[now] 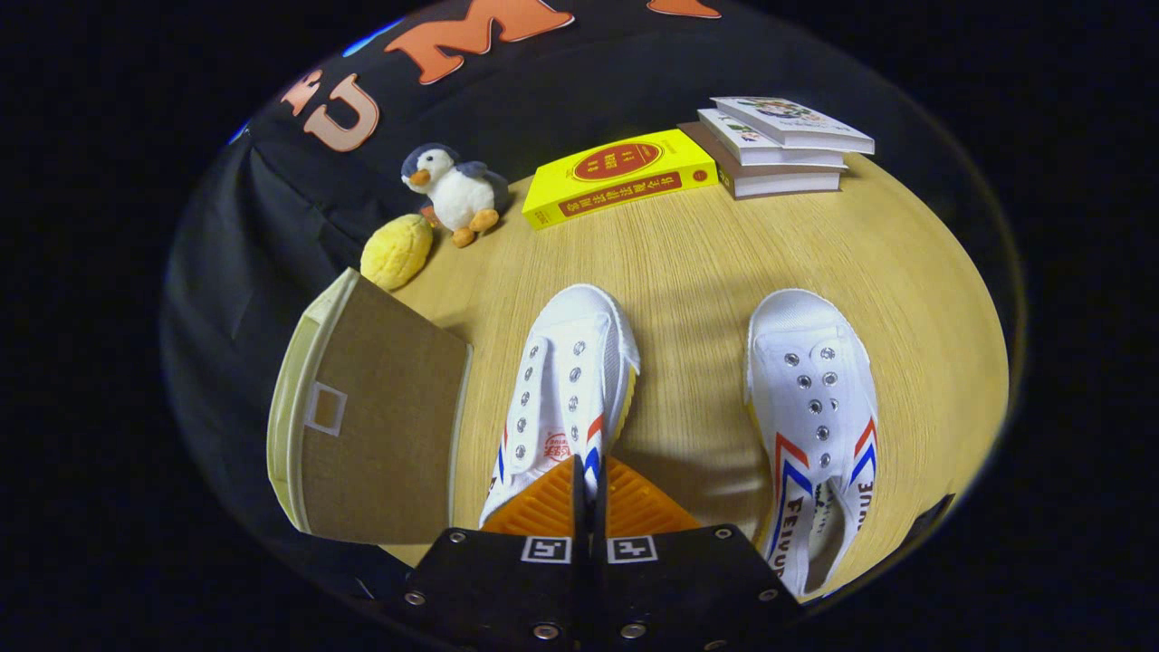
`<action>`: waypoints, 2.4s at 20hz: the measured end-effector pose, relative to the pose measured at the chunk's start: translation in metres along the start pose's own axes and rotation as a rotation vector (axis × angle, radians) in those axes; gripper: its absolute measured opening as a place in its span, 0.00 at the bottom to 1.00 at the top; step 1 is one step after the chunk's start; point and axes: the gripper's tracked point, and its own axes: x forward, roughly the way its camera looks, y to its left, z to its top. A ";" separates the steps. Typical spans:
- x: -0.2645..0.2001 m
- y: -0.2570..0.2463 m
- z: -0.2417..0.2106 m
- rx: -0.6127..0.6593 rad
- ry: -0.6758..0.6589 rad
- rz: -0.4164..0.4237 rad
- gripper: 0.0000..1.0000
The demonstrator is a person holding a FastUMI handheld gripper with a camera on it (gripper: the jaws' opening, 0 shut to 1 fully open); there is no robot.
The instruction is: Open the storage box then place both shoes into the box .Put the left shoe in first, then the right shoe, with the right side of both shoes facing outward in a uniform manner.
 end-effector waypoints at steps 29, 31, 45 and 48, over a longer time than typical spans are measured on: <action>0.016 0.295 -0.015 0.045 -0.067 0.151 0.00; 0.028 0.294 -0.019 0.049 -0.051 0.135 0.00; 0.051 0.320 -0.030 0.012 -0.008 0.161 0.08; 0.036 0.310 -0.012 -0.033 -0.049 0.146 0.51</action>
